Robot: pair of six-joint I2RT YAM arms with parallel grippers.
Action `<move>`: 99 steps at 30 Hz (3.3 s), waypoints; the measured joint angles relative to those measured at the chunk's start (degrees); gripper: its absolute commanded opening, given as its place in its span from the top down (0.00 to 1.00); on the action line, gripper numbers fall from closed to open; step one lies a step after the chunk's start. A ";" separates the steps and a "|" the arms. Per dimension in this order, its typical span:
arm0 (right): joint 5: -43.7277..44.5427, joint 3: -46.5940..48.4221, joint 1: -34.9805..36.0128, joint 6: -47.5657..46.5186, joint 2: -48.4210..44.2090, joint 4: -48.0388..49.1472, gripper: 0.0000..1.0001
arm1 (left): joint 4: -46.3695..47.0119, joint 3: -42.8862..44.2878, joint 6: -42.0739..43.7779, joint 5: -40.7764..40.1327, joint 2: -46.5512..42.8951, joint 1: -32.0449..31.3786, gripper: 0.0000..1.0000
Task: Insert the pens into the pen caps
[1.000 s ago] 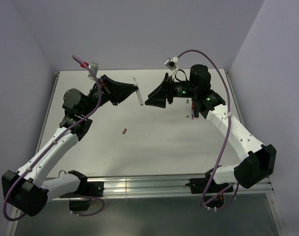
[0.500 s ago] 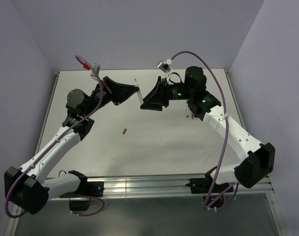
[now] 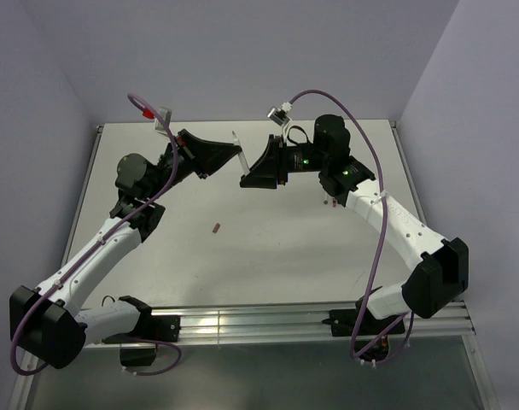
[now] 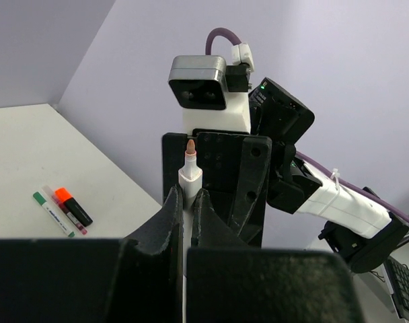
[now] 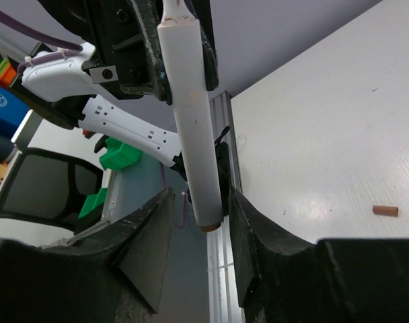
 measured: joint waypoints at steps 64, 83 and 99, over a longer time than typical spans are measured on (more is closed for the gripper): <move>24.57 -3.08 -7.23 -36.46 -4.35 -40.22 1.00 | -71.97 13.70 47.10 -16.11 33.00 1.88 0.52; 23.39 -2.58 -7.37 -35.89 -3.69 -40.61 1.00 | -65.53 10.36 46.73 -27.82 37.42 -4.11 0.71; 23.32 5.25 -12.00 -35.19 -3.72 -42.45 1.00 | -68.32 10.14 59.36 -26.86 28.76 -4.57 1.00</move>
